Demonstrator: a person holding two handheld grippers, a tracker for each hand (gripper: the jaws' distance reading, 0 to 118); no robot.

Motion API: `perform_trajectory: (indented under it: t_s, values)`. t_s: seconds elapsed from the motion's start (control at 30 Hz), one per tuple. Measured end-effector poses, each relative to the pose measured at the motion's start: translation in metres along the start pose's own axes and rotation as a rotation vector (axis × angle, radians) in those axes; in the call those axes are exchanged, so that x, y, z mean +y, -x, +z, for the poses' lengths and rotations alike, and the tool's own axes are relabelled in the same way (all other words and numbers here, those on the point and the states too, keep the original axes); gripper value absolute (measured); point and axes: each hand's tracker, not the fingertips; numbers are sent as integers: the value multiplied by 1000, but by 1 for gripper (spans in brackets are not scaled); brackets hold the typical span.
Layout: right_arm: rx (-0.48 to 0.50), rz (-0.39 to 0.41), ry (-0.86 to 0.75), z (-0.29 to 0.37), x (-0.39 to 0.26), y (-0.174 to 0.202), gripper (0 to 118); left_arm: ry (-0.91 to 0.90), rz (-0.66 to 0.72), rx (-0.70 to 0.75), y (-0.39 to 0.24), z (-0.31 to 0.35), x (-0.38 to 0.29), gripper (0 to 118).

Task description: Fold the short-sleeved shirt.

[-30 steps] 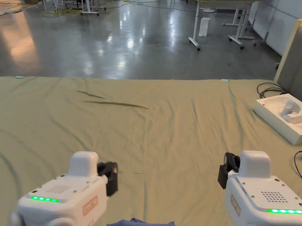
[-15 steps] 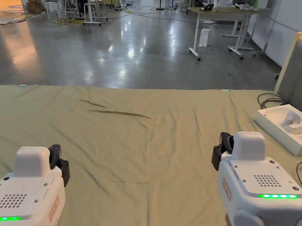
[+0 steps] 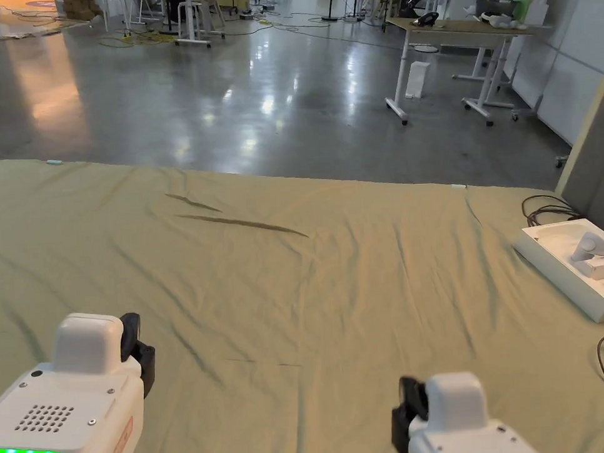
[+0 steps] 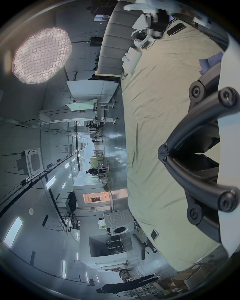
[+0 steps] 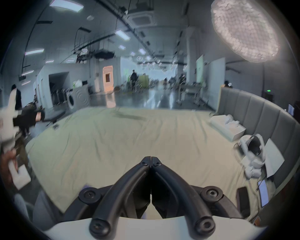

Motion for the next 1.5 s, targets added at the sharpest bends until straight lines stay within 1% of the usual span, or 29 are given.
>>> perform_trajectory:
  t_s: [0.07,0.17,0.23,0.37,0.43,0.53,0.63,0.67,0.73,0.8,0.83,0.87,0.9,1.03,1.1,1.17,1.23,1.33,1.37,1.5]
  values:
    - [54,25,75,-6,-30,15,0,33,5,-8,3,0,-8,1]
    - [86,64,131,-15,-60,34,0,62,8,-13,7,4,-20,1]
    - [76,89,152,-24,-72,43,0,84,15,-21,10,6,-26,1]
    - [52,77,211,-46,-92,50,0,139,54,-51,15,8,-39,1]
    - [12,72,244,-56,-108,50,0,179,81,-77,17,8,-47,1]
    - [-8,18,266,-61,-120,44,0,244,120,-142,22,9,-58,1]
    - [-7,8,257,-61,-119,42,0,357,164,-280,26,5,-70,3]
    - [-8,13,255,-61,-118,42,0,405,171,-333,27,0,-75,4]
    - [-6,19,257,-62,-116,42,0,513,226,-439,31,-12,-85,11]
    - [-3,13,262,-64,-116,41,0,595,314,-551,34,-25,-96,33]
    - [0,7,266,-64,-115,40,0,659,345,-595,37,-35,-103,46]
    - [1,6,266,-64,-116,40,0,683,377,-595,38,-42,-110,60]
    - [2,5,269,-64,-116,39,0,700,393,-605,39,-47,-116,65]
    - [6,1,275,-64,-115,38,0,793,465,-684,45,-72,-140,65]
    - [7,0,277,-64,-115,38,0,824,538,-750,48,-84,-152,65]
    - [6,1,278,-63,-114,39,0,860,648,-808,48,-94,-166,65]
    - [5,1,279,-63,-114,39,0,931,731,-884,43,-104,-180,65]
    - [4,1,282,-64,-114,39,0,997,754,-952,30,-113,-197,65]
    - [3,2,282,-63,-114,39,0,1023,754,-943,27,-116,-202,65]
    - [0,7,285,-62,-114,39,0,993,907,-1022,17,-118,-212,65]
